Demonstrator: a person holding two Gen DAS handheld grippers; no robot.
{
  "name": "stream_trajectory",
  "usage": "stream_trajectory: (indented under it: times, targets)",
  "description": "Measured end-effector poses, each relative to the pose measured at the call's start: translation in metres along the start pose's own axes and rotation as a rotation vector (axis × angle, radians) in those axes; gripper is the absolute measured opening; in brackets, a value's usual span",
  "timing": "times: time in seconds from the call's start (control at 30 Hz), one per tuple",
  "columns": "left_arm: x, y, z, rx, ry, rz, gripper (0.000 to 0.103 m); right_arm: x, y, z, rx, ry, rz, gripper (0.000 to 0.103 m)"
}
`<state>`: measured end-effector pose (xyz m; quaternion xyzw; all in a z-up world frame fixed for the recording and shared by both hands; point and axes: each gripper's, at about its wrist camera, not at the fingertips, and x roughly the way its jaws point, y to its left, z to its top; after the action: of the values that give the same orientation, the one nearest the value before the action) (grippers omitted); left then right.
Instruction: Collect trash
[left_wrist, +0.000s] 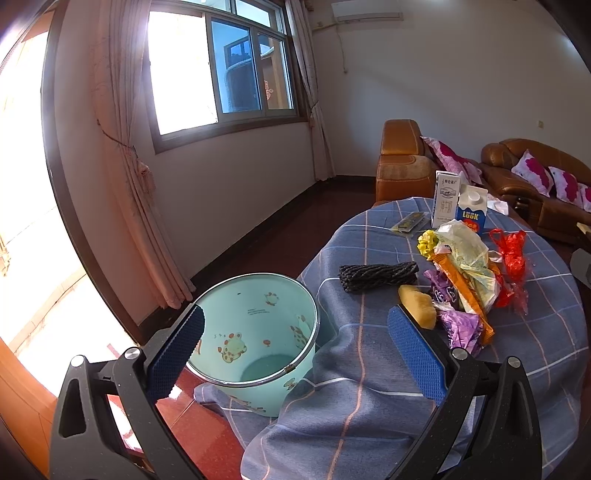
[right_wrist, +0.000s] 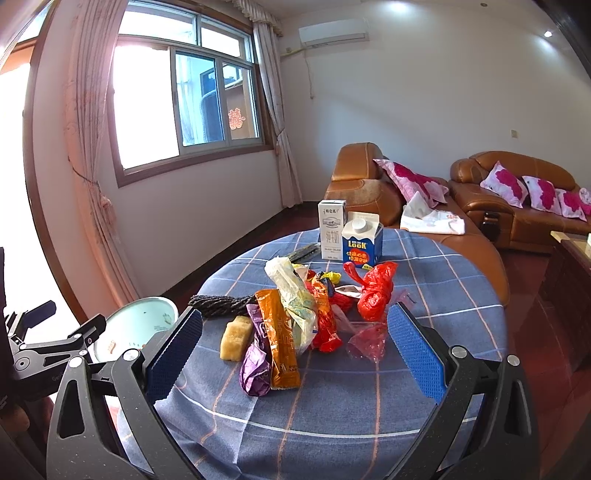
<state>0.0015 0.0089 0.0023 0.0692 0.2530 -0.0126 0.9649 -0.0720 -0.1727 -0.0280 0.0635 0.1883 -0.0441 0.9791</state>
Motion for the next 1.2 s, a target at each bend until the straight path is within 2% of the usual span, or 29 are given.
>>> stream_trajectory:
  times: [1.2]
  targets:
    - [0.0040,-0.0018,-0.0019,0.008,-0.003,0.018,0.097,0.0017,-0.0042,-0.0010,0.011,0.009,0.005,0.099]
